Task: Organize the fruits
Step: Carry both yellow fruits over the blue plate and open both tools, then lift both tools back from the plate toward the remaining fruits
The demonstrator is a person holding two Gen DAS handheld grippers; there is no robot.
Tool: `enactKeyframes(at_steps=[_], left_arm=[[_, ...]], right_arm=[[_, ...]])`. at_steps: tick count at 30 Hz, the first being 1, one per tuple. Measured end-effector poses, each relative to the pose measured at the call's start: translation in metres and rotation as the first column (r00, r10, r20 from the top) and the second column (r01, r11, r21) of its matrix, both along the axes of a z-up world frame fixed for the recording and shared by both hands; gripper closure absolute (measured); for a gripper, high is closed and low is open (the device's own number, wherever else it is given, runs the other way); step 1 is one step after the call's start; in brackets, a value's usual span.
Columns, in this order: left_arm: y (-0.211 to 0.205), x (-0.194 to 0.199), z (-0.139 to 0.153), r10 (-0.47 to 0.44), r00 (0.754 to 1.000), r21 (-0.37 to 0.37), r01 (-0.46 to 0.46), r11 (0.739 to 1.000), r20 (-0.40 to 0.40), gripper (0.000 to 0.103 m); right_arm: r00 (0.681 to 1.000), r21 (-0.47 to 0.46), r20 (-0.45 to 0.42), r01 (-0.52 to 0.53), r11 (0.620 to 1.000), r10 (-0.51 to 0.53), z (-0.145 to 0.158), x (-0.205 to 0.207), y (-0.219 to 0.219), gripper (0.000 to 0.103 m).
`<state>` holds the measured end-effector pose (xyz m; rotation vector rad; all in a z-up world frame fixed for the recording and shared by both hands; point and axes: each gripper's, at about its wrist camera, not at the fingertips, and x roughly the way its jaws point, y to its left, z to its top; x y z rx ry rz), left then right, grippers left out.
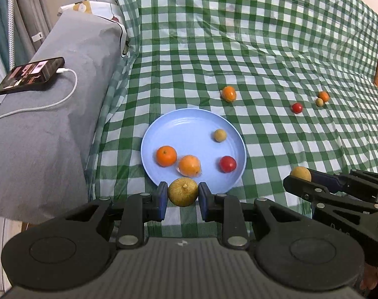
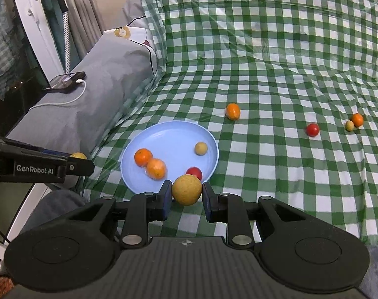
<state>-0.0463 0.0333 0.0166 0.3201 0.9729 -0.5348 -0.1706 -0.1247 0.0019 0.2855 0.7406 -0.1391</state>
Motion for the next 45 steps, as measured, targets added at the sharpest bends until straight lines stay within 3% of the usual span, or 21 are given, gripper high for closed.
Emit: enactKeyframes(at_steps=[18, 29, 31, 32, 33, 37, 39, 45], left_arm=[[-0.035, 0.087, -0.049, 0.033, 0.996, 0.048, -0.029, 0.998, -0.081, 0.074], [-0.053, 0.126, -0.088, 0.022, 0.993, 0.094, -0.011, 0.996, -0.117, 0.073], [-0.056, 0.127, -0.092, 0.003, 0.994, 0.093, 0.007, 0.996, -0.113, 0.047], [-0.058, 0.127, -0.092, 0.001, 0.995, 0.095, 0.009, 0.995, -0.103, 0.019], [-0.058, 0.126, -0.091, 0.002, 0.996, 0.089, 0.006, 0.996, -0.084, 0.006], [-0.055, 0.116, -0.082, -0.018, 0.999, 0.084, 0.022, 0.996, -0.049, 0.001], [-0.051, 0.11, -0.078, -0.008, 0.999, 0.09, 0.013, 0.996, -0.053, 0.001], [-0.026, 0.083, -0.062, 0.037, 0.996, 0.106, -0.028, 0.994, -0.085, 0.001]], right_arm=[[0.998, 0.016, -0.028, -0.051, 0.999, 0.051, -0.03, 0.089, -0.015, 0.076], [0.99, -0.05, -0.082, -0.12, 0.991, 0.116, -0.062, 0.13, -0.023, 0.076], [0.988, -0.065, -0.094, -0.129, 0.99, 0.122, -0.067, 0.134, -0.023, 0.076], [0.987, -0.071, -0.098, -0.131, 0.989, 0.124, -0.07, 0.136, -0.023, 0.075], [0.986, -0.072, -0.108, -0.135, 0.988, 0.127, -0.072, 0.138, -0.023, 0.071], [0.987, -0.067, -0.114, -0.121, 0.99, 0.113, -0.069, 0.133, -0.022, 0.034], [0.988, -0.071, -0.115, -0.113, 0.991, 0.105, -0.064, 0.124, -0.024, 0.023], [0.987, -0.053, -0.142, -0.083, 0.995, 0.075, -0.048, 0.086, -0.018, 0.011]])
